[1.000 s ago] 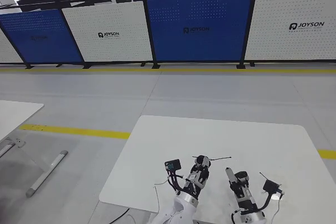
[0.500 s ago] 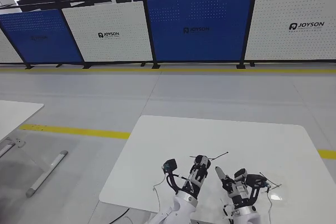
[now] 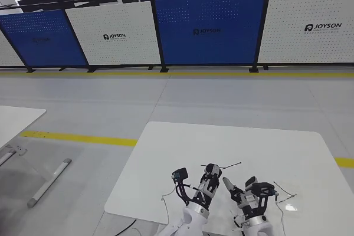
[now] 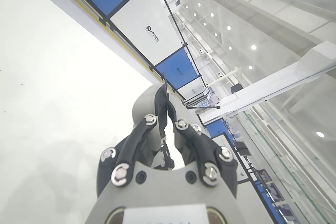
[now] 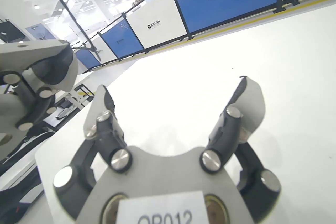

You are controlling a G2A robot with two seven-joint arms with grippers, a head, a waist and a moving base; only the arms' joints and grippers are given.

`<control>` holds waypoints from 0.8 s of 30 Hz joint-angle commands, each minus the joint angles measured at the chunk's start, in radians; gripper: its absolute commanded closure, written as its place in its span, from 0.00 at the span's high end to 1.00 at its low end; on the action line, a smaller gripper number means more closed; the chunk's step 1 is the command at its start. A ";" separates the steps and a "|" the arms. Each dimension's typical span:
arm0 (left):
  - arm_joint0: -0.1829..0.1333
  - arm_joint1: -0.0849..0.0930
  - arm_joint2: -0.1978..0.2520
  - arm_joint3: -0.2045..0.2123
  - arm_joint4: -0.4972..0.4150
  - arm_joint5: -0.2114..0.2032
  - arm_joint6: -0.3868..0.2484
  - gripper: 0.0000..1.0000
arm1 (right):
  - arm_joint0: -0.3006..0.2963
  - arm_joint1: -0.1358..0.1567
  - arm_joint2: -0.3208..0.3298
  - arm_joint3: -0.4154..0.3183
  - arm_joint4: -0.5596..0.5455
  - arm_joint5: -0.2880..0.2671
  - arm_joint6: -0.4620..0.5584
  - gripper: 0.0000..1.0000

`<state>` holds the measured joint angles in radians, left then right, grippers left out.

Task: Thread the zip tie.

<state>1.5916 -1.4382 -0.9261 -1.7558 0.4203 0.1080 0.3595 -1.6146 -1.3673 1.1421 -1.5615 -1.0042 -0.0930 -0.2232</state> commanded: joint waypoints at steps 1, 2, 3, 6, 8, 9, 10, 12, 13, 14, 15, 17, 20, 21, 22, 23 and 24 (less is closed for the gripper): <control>0.000 0.000 0.000 0.000 0.000 0.000 0.000 0.00 | 0.001 0.000 0.000 -0.001 0.001 -0.003 0.002 1.00; -0.001 0.000 -0.001 0.002 -0.001 -0.001 -0.006 0.00 | 0.003 0.000 0.000 -0.002 0.003 -0.013 0.005 1.00; -0.003 0.000 -0.002 0.004 -0.003 -0.002 -0.011 0.00 | 0.003 0.000 0.002 -0.004 0.006 -0.016 -0.005 1.00; -0.004 0.000 0.000 0.008 -0.005 -0.007 -0.020 0.00 | 0.003 0.000 0.000 -0.002 0.010 -0.030 -0.021 1.00; -0.003 0.000 0.004 0.012 -0.005 -0.009 -0.019 0.00 | 0.004 0.000 -0.001 -0.001 0.012 -0.030 -0.023 0.49; -0.004 -0.001 0.008 0.014 -0.002 -0.009 -0.018 0.00 | 0.005 -0.001 -0.002 -0.001 0.012 -0.029 -0.021 0.46; -0.004 -0.002 0.010 0.015 -0.001 -0.008 -0.017 0.00 | 0.007 -0.001 -0.003 0.000 0.009 -0.026 -0.018 0.46; -0.006 -0.003 0.016 0.018 0.000 -0.004 -0.015 0.00 | 0.009 -0.001 -0.008 0.003 0.002 -0.020 -0.014 0.38; -0.007 -0.003 0.018 0.020 0.001 -0.002 -0.015 0.00 | 0.011 -0.002 -0.011 0.004 -0.003 -0.016 -0.010 0.34; -0.009 -0.004 0.019 0.022 0.001 -0.001 -0.014 0.00 | 0.012 -0.002 -0.014 0.004 -0.005 -0.013 -0.008 0.33; -0.010 -0.005 0.021 0.024 0.001 0.000 -0.013 0.00 | 0.014 -0.003 -0.017 0.005 -0.006 -0.012 -0.006 0.33; -0.012 -0.005 0.022 0.026 0.001 0.002 -0.013 0.00 | 0.015 -0.003 -0.023 0.005 -0.010 -0.017 -0.003 0.31; -0.015 -0.006 0.024 0.030 0.003 0.008 -0.013 0.00 | 0.011 -0.002 -0.025 -0.001 -0.014 -0.028 0.003 0.31; -0.016 -0.007 0.024 0.031 0.002 0.010 -0.014 0.00 | 0.011 -0.002 -0.024 -0.002 -0.014 -0.029 0.004 0.31; -0.017 -0.007 0.024 0.032 0.000 0.012 -0.014 0.00 | 0.010 -0.001 -0.024 -0.003 -0.014 -0.030 0.005 0.31; -0.019 -0.008 0.024 0.033 -0.002 0.013 -0.014 0.00 | 0.009 -0.001 -0.024 -0.006 -0.014 -0.032 0.006 0.31; -0.020 -0.008 0.024 0.034 -0.002 0.014 -0.014 0.00 | 0.008 -0.001 -0.023 -0.008 -0.012 -0.035 0.009 0.31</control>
<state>1.5726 -1.4457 -0.9022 -1.7227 0.4186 0.1213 0.3455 -1.6058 -1.3684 1.1186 -1.5675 -1.0178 -0.1257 -0.2160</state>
